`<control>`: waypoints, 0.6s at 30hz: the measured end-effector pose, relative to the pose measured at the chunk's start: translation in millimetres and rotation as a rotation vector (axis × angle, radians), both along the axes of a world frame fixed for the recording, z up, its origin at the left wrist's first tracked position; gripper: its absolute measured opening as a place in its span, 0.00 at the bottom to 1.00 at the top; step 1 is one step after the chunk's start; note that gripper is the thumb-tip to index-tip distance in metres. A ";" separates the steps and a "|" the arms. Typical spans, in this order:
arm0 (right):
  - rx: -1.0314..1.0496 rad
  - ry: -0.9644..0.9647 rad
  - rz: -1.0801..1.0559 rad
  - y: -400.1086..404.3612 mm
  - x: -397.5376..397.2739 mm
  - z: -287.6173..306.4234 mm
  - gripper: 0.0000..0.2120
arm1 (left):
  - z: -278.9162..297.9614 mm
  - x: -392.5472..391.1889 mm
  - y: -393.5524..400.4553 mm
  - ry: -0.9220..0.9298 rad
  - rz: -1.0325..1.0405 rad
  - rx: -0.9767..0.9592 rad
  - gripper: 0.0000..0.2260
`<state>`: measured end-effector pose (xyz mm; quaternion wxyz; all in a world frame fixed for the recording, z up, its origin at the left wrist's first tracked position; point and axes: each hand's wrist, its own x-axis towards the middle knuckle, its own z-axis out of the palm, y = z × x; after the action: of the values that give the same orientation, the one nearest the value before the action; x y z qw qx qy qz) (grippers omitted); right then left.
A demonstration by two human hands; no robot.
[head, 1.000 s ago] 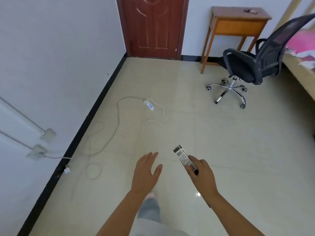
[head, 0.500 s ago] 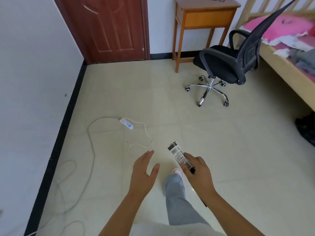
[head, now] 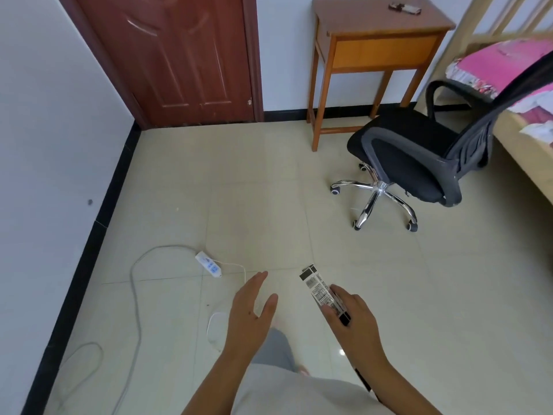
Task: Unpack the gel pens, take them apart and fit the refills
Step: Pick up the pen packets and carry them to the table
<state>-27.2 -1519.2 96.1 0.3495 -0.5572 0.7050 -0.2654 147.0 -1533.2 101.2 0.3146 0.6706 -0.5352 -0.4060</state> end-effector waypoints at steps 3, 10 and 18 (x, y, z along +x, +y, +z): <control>0.013 -0.042 -0.030 -64.2 -6.0 -6.7 0.18 | -11.4 -4.8 -65.8 0.006 0.012 0.023 0.15; -0.038 -0.084 -0.177 -244.8 -19.1 1.6 0.16 | -2.0 -13.9 -262.4 -0.004 -0.105 -0.017 0.15; -0.050 -0.077 -0.353 -417.7 -64.1 11.1 0.16 | 9.5 -61.8 -460.8 0.050 -0.224 -0.027 0.17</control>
<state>-91.4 -1936.9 107.2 0.3103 -0.4228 0.7710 -0.3612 85.2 -1993.9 110.8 0.2896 0.5919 -0.6041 -0.4481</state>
